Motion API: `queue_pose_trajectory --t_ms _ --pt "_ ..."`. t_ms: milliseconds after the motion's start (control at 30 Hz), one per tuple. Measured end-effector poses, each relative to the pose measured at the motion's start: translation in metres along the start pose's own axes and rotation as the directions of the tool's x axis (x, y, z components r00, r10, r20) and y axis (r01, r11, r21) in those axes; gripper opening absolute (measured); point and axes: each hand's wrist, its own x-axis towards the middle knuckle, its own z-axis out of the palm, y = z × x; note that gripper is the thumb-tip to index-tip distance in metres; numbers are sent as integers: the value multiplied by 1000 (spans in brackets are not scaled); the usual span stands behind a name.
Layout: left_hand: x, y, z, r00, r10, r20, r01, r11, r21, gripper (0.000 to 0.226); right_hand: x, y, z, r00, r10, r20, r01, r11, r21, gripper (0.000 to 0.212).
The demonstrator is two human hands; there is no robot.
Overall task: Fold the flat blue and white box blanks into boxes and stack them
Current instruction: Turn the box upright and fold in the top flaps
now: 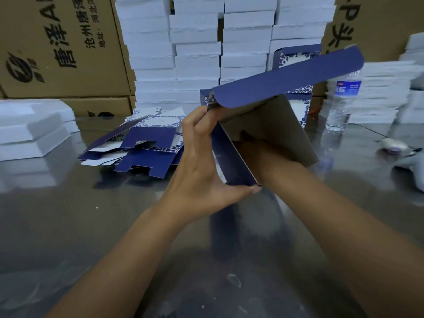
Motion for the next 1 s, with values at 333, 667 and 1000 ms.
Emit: queue_pose_trajectory --t_ms 333,667,1000 --pt "0 -4 -3 1000 -8 17 7 998 61 115 -7 -5 -5 989 16 -149 -14 1000 14 23" --pt "3 -4 -6 937 -333 -102 331 943 -38 124 -56 -7 1 539 -6 -842 657 628 416 23" --pt "5 5 -6 850 -455 -266 428 890 -154 108 -58 2 25 382 -208 -900 619 781 82 40"
